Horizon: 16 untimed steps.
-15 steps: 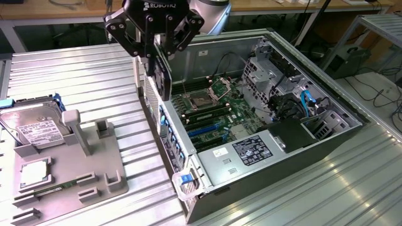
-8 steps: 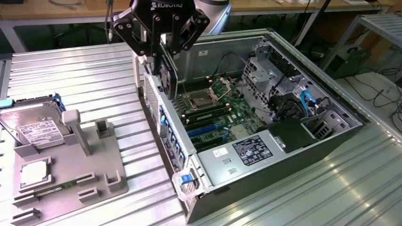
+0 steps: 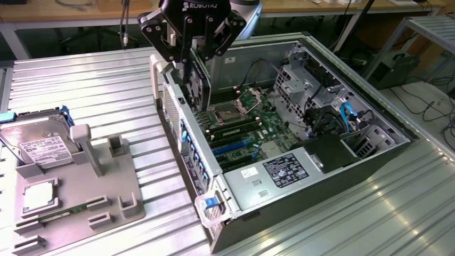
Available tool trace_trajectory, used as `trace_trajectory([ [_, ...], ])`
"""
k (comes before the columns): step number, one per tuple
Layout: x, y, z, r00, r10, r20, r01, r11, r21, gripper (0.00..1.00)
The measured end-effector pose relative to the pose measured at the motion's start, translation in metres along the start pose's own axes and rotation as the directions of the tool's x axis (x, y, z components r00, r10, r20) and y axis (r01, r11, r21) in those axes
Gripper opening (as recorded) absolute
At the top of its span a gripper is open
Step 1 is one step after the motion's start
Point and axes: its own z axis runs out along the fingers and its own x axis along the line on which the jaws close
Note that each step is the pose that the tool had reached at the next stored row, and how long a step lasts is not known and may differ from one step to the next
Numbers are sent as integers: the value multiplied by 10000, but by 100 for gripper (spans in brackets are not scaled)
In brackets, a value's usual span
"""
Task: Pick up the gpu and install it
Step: 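Pick up the gpu and move the gpu toward the slot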
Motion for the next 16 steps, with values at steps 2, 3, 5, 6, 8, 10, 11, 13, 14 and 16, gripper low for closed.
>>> trace_trajectory([
  [2,-23,0,0,10000,0,0,0,10000,0,28],
  [3,-31,0,0,10000,0,1,0,10000,0,28],
  [5,-52,1,0,10000,-1,0,1,10000,0,28],
  [6,-62,1,0,10000,-1,0,1,10000,0,28],
  [8,-81,1,0,10000,-1,0,1,10000,0,28],
  [10,-100,1,0,10000,-1,0,1,10000,0,28],
  [11,-109,1,0,10000,0,0,0,10000,0,28],
  [13,-129,2,0,10000,0,0,0,10000,1,28],
  [14,-140,2,0,10000,0,0,0,10000,0,28],
  [16,-158,2,0,10000,0,0,0,10000,0,28],
])
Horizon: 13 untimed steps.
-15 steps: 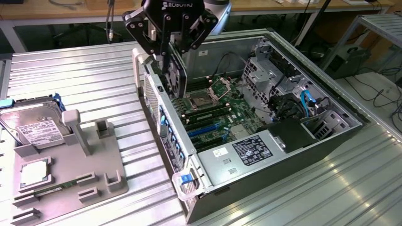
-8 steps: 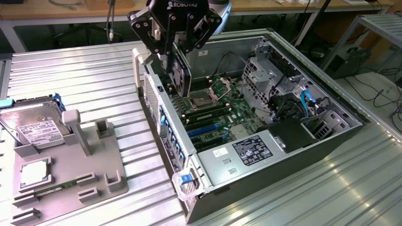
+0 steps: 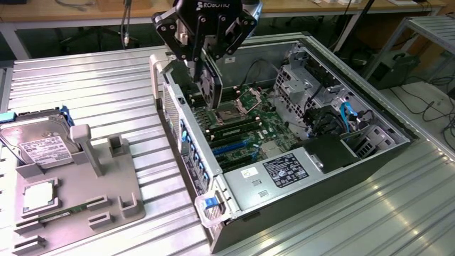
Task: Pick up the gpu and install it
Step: 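Pick up the gpu and move the gpu toward the slot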
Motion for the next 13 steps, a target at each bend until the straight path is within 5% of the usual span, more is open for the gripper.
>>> trace_trajectory([
  [13,-116,1,0,10000,0,0,0,10000,0,28],
])
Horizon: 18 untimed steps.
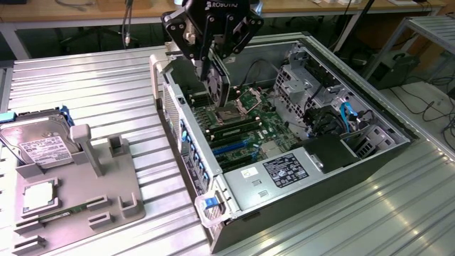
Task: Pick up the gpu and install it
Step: 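Pick up the gpu and move the gpu toward the slot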
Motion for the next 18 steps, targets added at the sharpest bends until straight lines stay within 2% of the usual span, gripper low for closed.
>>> trace_trajectory([
  [10,-97,1,0,10000,0,0,0,10000,0,28],
  [18,-233,8,1,10000,1,0,-1,10000,0,28],
])
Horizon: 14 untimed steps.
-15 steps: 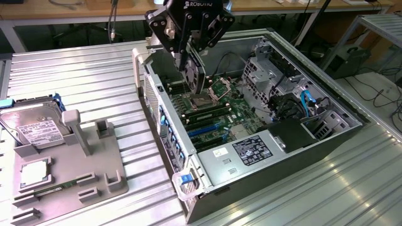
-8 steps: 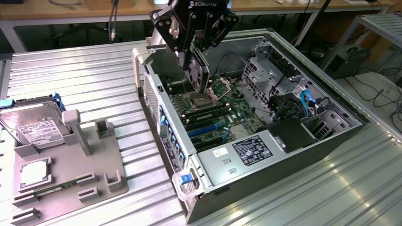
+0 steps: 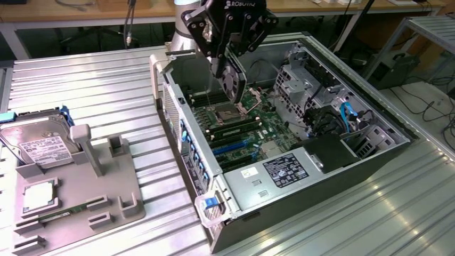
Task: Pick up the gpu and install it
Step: 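Pick up the gpu and move the gpu toward the slot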
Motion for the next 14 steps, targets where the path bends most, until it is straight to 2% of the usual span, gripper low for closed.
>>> trace_trajectory([
  [9,-137,62,3,10000,-5,0,5,10000,1,28],
  [14,-243,150,10,10000,-34,-2,34,10000,0,28],
])
